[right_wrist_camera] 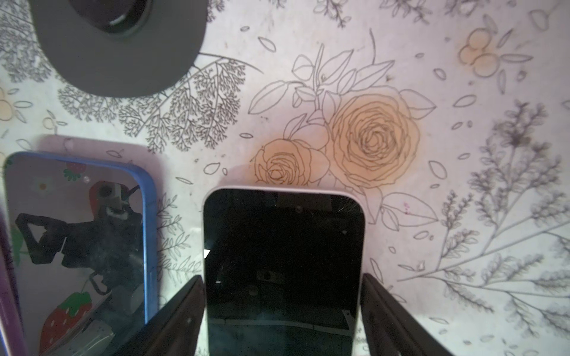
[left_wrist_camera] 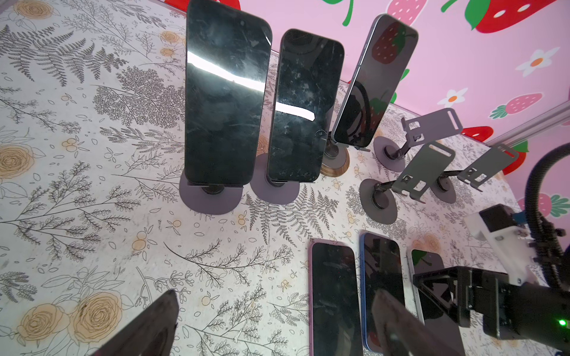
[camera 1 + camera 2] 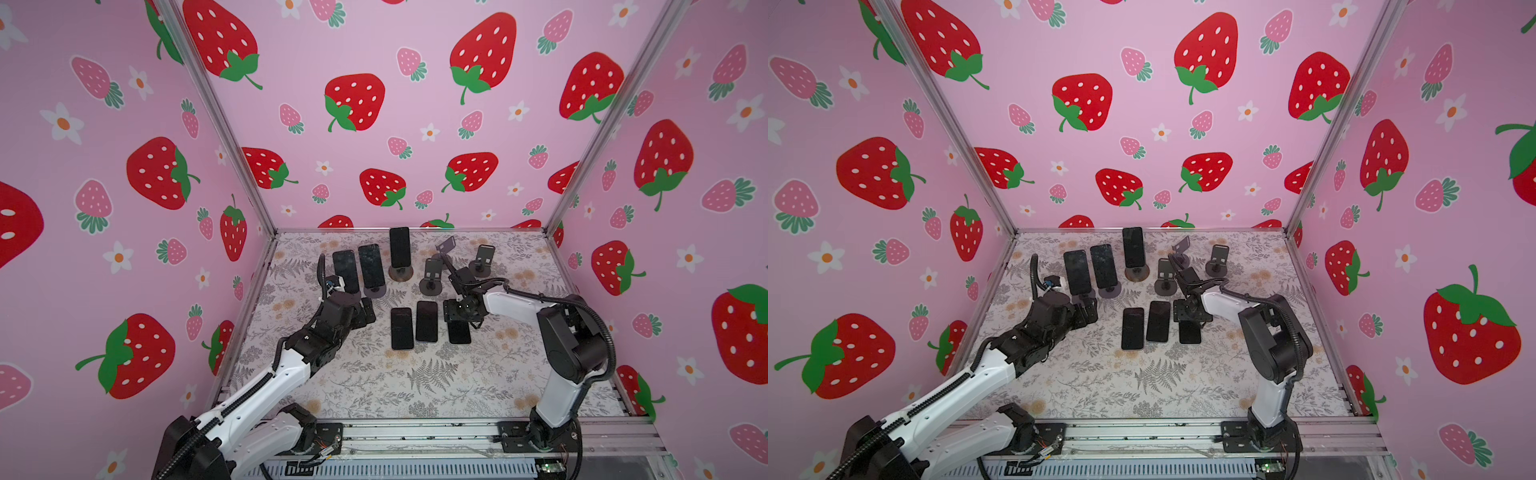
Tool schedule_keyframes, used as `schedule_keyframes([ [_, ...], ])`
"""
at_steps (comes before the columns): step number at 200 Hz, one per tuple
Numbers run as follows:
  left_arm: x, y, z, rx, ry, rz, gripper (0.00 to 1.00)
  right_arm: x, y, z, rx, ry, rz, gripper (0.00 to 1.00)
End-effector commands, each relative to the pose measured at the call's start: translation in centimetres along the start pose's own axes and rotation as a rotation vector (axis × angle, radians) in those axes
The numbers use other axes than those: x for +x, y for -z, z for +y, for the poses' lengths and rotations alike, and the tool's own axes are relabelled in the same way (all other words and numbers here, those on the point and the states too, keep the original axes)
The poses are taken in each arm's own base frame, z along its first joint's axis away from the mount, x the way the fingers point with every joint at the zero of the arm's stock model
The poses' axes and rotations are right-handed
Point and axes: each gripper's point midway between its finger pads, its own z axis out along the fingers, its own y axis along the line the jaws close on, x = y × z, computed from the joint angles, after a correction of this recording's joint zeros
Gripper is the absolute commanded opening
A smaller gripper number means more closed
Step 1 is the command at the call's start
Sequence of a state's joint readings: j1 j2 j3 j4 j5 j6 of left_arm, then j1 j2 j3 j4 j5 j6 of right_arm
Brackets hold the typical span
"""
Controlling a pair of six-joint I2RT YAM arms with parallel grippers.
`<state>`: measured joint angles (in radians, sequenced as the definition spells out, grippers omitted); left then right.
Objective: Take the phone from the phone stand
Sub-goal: 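Set the pink-cased phone flat on the table and open the right gripper, then raise the right gripper away while the left gripper reaches to a standing black phone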
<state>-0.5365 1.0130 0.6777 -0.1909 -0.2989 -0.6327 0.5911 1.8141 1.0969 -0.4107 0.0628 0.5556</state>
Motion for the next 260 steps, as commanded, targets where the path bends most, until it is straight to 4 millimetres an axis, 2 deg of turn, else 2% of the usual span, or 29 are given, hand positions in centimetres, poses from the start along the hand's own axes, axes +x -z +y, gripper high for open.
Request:
schedule_keyframes([
  [1, -1.3, 0.3, -0.6, 0.007, 0.021, -0.021, 0.99, 2.7, -0.4, -1.1, 0.032, -0.018, 0.086, 0.80],
  [33, -2.1, 0.6, -0.9, 0.015, 0.017, -0.045, 0.99, -0.5, 2.7, 0.4, -0.047, -0.048, -0.058, 0.84],
  [55, -2.9, 1.1, -1.6, 0.030, -0.010, -0.039, 0.99, -3.1, 5.9, 1.0, -0.106, -0.087, -0.213, 0.86],
  [89, -3.9, 1.5, -1.7, 0.014, -0.029, -0.061, 0.99, -6.7, 11.2, 1.3, -0.174, -0.108, -0.466, 0.90],
  [111, -5.1, 2.7, -1.3, -0.041, -0.086, -0.062, 0.99, -7.8, 14.2, 1.3, -0.216, -0.095, -0.605, 0.94],
  [117, -5.5, 3.0, -1.1, -0.059, -0.100, -0.063, 0.99, -8.0, 14.9, 1.4, -0.232, -0.087, -0.640, 1.00],
  [135, -6.5, 3.5, -1.1, -0.084, -0.133, -0.073, 0.99, -8.2, 16.5, 0.9, -0.245, -0.094, -0.731, 1.00],
  [151, -6.9, 3.5, -1.5, -0.085, -0.150, -0.069, 0.99, -8.2, 17.0, 0.2, -0.231, -0.124, -0.772, 1.00],
  [169, -7.2, 3.0, -2.0, -0.086, -0.150, -0.053, 1.00, -8.1, 16.4, -0.1, -0.213, -0.127, -0.767, 1.00],
  [189, -7.4, 1.7, -2.6, -0.119, -0.177, 0.001, 0.99, -7.5, 15.1, -0.2, -0.200, -0.116, -0.732, 1.00],
  [215, -8.7, 0.4, -3.0, -0.210, -0.224, 0.079, 0.99, -6.4, 13.5, 0.6, -0.236, -0.099, -0.667, 1.00],
  [237, -9.5, -1.4, -3.9, -0.171, -0.226, 0.129, 0.99, -5.7, 12.2, 0.7, -0.245, -0.105, -0.626, 1.00],
  [260, -10.7, -3.0, -3.5, -0.139, -0.163, 0.163, 0.99, -5.3, 11.4, 1.1, -0.264, -0.108, -0.590, 1.00],
])
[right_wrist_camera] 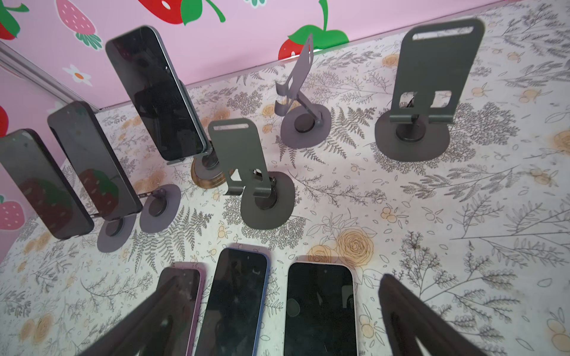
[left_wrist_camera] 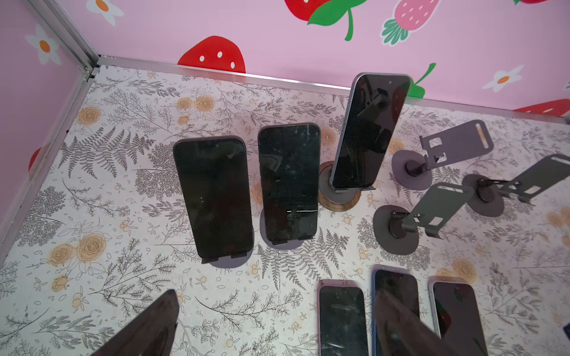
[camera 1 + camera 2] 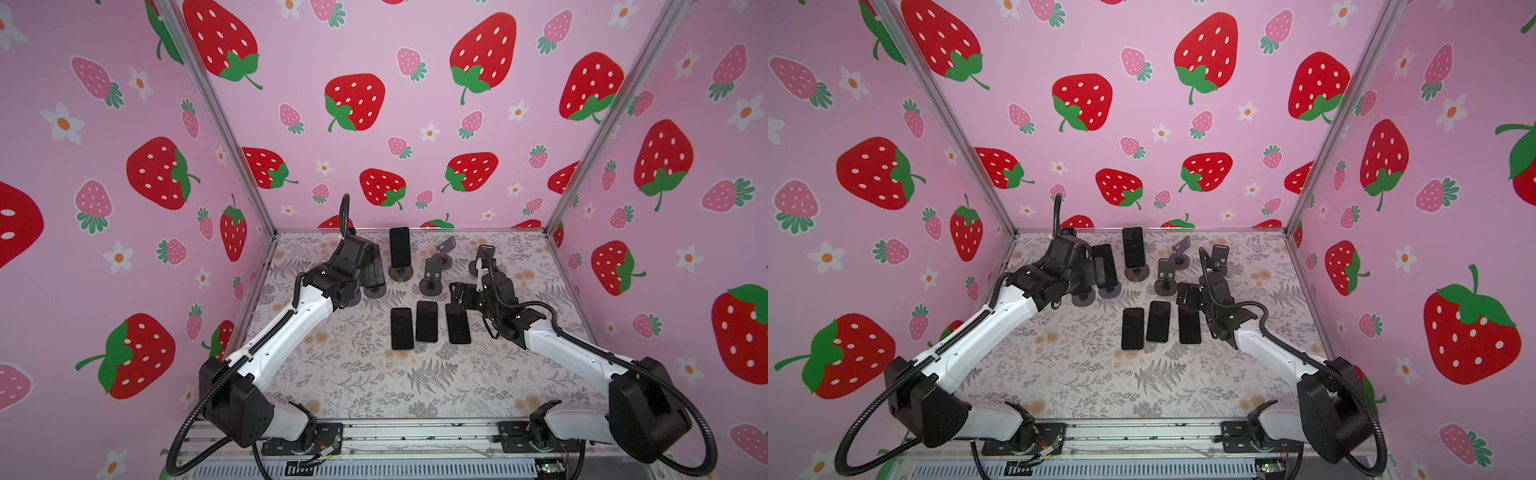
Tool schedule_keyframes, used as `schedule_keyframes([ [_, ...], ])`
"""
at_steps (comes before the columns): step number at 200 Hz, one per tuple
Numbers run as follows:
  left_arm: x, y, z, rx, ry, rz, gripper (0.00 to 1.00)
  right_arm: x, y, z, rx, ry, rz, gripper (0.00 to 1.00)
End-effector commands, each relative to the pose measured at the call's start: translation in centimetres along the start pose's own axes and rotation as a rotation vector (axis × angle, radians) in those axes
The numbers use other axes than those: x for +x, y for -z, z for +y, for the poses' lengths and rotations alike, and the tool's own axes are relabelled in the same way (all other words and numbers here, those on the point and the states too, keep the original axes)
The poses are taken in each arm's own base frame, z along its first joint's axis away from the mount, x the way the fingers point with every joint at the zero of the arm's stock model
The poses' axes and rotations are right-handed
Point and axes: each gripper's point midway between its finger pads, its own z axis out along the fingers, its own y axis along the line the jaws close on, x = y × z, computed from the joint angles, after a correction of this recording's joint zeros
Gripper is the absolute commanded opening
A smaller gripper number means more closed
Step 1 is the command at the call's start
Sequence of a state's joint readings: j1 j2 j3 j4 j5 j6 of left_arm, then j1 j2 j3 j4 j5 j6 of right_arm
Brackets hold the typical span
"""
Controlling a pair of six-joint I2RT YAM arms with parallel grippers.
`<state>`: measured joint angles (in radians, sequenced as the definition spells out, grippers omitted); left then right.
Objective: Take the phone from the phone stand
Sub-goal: 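Raise the right gripper away while the left gripper reaches to a standing black phone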
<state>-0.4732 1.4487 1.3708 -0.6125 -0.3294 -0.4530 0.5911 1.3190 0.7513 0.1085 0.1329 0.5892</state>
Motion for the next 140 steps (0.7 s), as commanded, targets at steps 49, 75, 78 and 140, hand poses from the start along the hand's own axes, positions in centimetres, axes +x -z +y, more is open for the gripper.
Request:
schedule_keyframes([
  [49, -3.0, -2.6, 3.6, 0.010, 0.065, 0.043, 0.99, 1.2, -0.6, -0.1, 0.000, -0.005, 0.051, 1.00],
  [75, -3.8, -4.1, 4.6, 0.044, 0.070, 0.032, 0.99, 1.0, -0.6, -0.1, 0.007, 0.013, 0.053, 1.00],
  [78, -3.9, -4.3, 4.7, 0.045, 0.070, 0.035, 0.99, 1.0, -0.6, -0.1, 0.007, 0.014, 0.053, 1.00],
  [140, -5.4, -8.2, 5.9, -0.036, 0.040, 0.045, 0.99, 0.2, -0.9, 1.0, -0.028, 0.025, 0.061, 1.00],
])
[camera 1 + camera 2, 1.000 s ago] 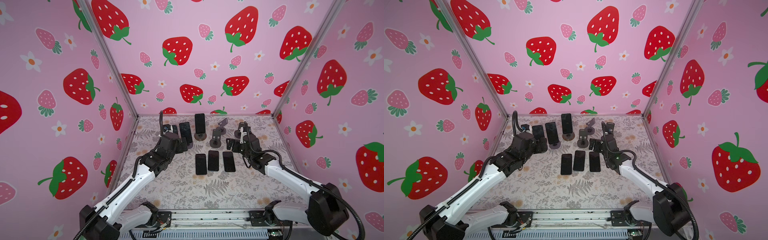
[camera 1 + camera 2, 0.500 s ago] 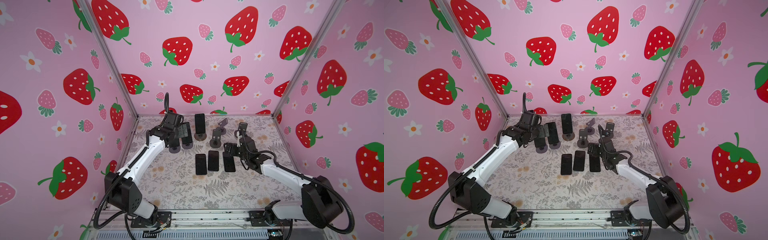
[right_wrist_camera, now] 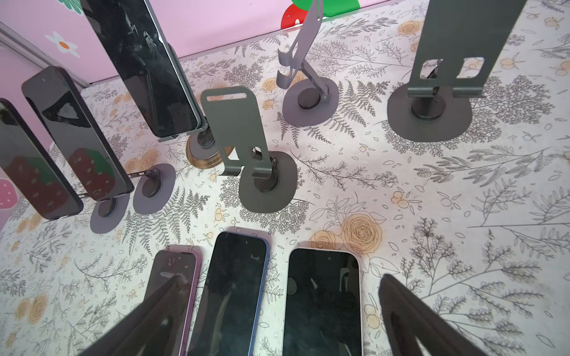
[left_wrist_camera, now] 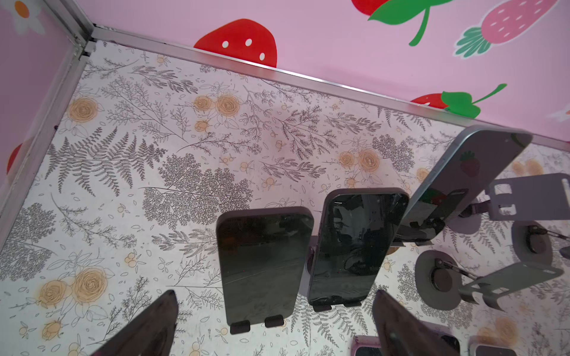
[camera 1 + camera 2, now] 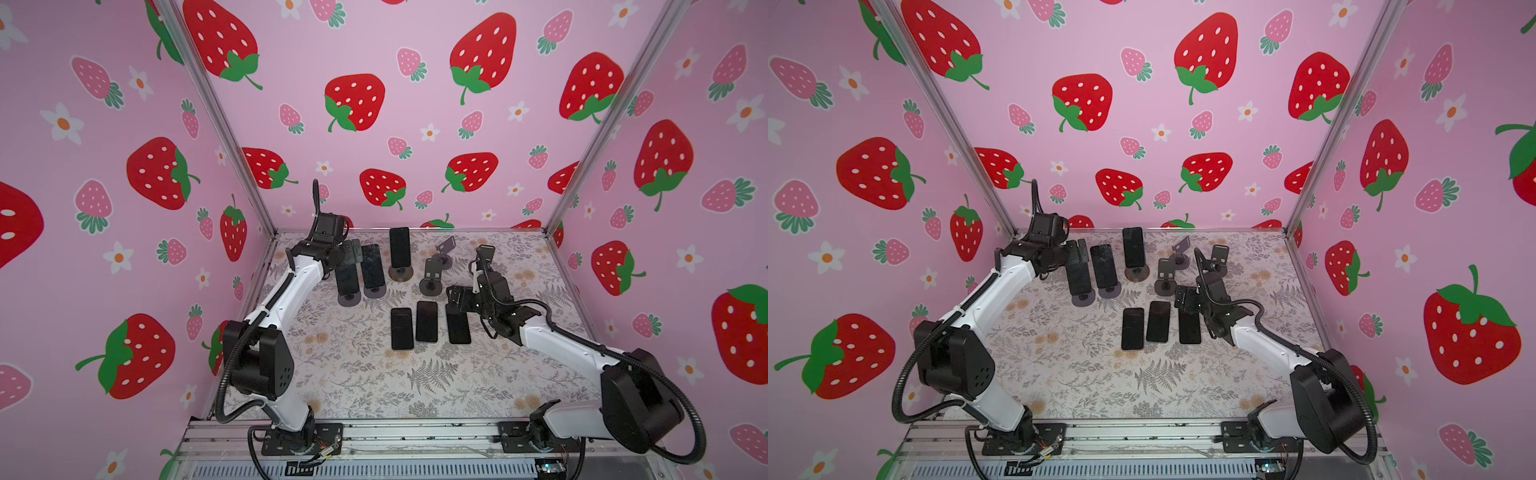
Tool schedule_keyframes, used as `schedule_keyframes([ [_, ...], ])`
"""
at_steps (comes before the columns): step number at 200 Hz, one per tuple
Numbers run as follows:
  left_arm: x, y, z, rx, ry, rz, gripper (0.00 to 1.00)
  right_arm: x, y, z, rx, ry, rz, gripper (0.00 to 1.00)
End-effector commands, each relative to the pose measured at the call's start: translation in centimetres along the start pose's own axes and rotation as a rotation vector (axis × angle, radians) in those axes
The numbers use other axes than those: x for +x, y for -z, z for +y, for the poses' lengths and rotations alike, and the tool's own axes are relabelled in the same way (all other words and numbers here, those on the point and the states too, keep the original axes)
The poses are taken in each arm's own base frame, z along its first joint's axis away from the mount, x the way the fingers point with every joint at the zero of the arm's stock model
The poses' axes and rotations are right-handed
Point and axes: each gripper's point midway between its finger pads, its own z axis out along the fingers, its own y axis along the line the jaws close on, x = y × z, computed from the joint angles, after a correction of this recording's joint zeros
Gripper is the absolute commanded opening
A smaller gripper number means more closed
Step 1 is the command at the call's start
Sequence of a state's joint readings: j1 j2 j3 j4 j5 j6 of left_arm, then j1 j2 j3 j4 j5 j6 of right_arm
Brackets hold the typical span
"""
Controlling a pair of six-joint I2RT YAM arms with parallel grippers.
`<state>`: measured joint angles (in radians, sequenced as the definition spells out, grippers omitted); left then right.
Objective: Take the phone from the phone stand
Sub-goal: 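Raise the right gripper away while the left gripper reaches to a standing black phone, then close the left gripper on the black phone's top edge and lift it off its stand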
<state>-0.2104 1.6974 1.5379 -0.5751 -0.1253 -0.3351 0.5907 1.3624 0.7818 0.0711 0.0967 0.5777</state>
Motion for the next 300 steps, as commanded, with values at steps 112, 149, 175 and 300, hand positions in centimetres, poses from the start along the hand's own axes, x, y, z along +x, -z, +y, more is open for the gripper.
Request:
schedule_keyframes([
  [112, -2.1, -4.1, 1.1, -0.120, -0.038, -0.002, 0.99, -0.6, 0.1, 1.6, -0.063, 0.007, 0.017, 0.99],
  [149, -1.7, -4.6, 1.6, -0.151, -0.038, 0.010, 0.97, -0.4, -0.1, 1.9, -0.073, 0.008, 0.032, 1.00],
  [175, -1.2, -5.0, 1.7, -0.152, -0.047, 0.009, 0.95, -0.4, 0.1, 1.8, -0.066, 0.015, 0.029, 1.00],
  [300, 1.7, -7.3, 1.2, -0.168, -0.070, 0.086, 0.86, 0.6, -0.6, 2.3, -0.098, -0.019, 0.066, 1.00],
])
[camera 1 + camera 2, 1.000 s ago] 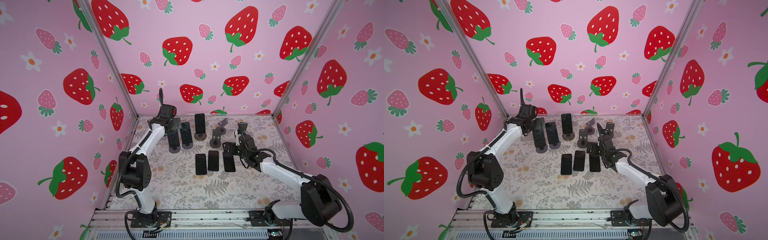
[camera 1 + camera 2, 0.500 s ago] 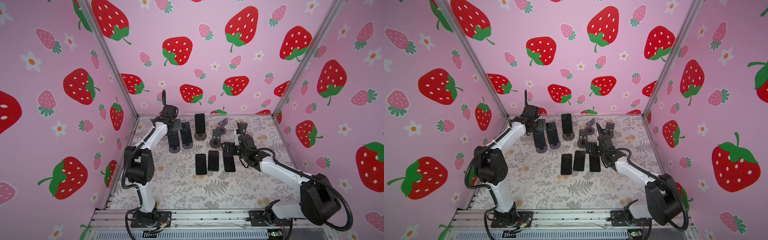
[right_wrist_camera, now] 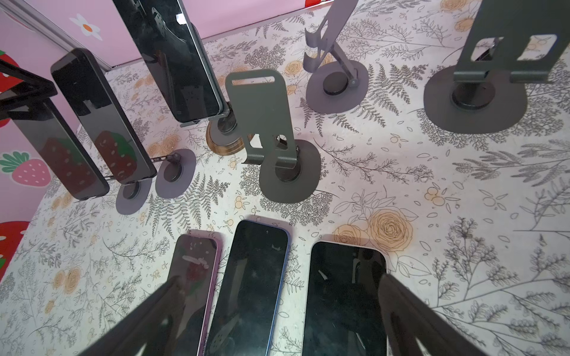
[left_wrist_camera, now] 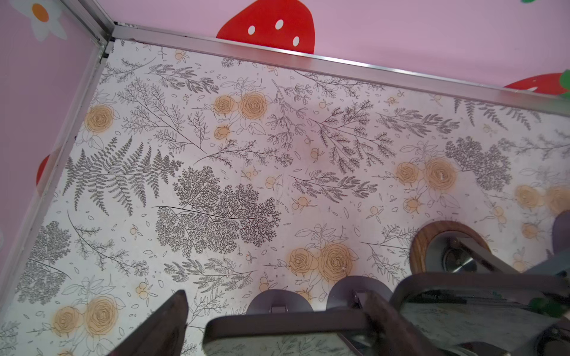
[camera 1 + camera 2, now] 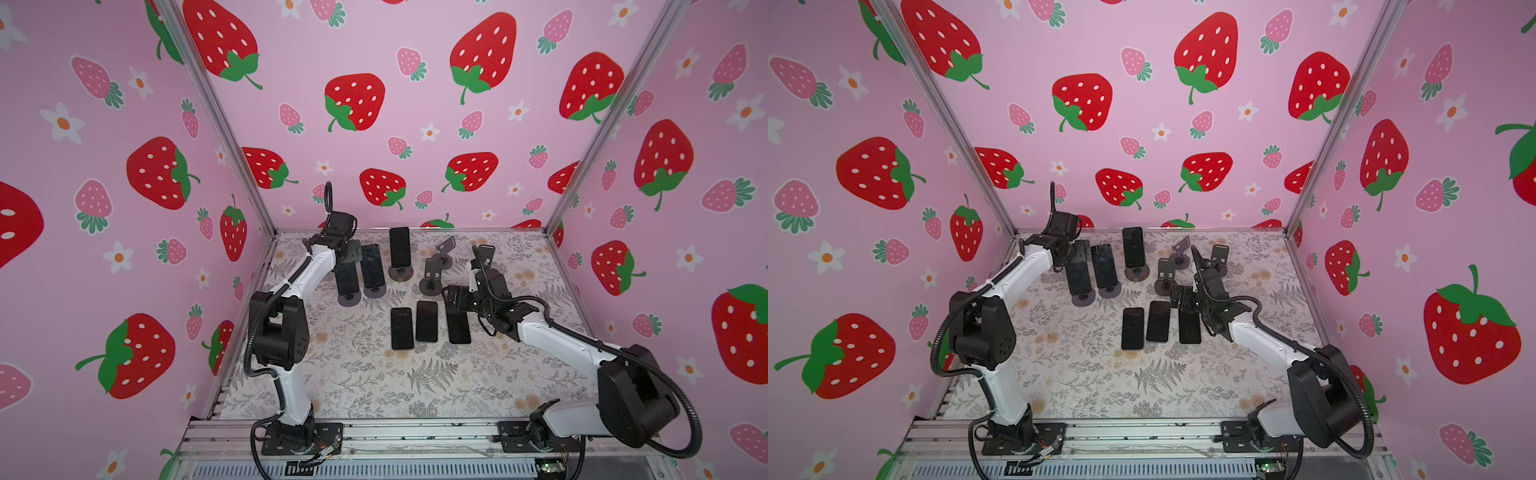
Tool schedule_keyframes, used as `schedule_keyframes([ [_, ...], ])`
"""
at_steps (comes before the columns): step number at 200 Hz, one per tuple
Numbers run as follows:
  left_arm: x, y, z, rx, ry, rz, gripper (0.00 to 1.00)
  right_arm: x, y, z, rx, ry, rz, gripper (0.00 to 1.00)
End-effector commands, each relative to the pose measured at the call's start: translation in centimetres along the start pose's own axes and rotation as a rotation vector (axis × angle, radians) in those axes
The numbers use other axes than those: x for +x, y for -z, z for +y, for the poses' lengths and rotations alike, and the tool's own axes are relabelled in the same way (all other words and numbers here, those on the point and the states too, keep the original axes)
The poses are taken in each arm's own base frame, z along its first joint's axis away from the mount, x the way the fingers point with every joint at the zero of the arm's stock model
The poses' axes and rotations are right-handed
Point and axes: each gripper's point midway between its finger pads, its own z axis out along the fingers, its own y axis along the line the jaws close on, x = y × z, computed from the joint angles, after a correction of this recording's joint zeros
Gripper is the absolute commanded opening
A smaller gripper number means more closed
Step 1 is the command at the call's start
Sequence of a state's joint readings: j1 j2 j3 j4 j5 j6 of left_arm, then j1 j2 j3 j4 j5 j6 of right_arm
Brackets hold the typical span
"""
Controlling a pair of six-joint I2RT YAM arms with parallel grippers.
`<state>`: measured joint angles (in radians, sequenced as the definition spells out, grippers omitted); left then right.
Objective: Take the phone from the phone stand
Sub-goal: 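Close the left gripper on the black phone's top edge and lift it off its stand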
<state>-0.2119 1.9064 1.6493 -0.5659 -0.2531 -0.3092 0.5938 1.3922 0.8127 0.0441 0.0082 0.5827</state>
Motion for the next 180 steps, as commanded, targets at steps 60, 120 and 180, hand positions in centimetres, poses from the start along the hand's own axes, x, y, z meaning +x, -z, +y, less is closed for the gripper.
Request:
schedule_keyframes([
  [60, 2.8, -1.4, -0.5, -0.081, -0.036, 0.049, 0.85, 0.0, -0.2, 0.7, -0.022, -0.017, 0.008, 1.00],
  [120, 3.2, -0.8, 0.4, -0.114, -0.031, 0.039, 0.77, -0.1, -0.4, 0.7, -0.020, -0.016, 0.010, 1.00],
  [180, 2.5, 1.2, 0.2, -0.072, -0.023, 0.017, 0.73, 0.0, -0.5, 0.6, -0.016, -0.035, 0.012, 1.00],
])
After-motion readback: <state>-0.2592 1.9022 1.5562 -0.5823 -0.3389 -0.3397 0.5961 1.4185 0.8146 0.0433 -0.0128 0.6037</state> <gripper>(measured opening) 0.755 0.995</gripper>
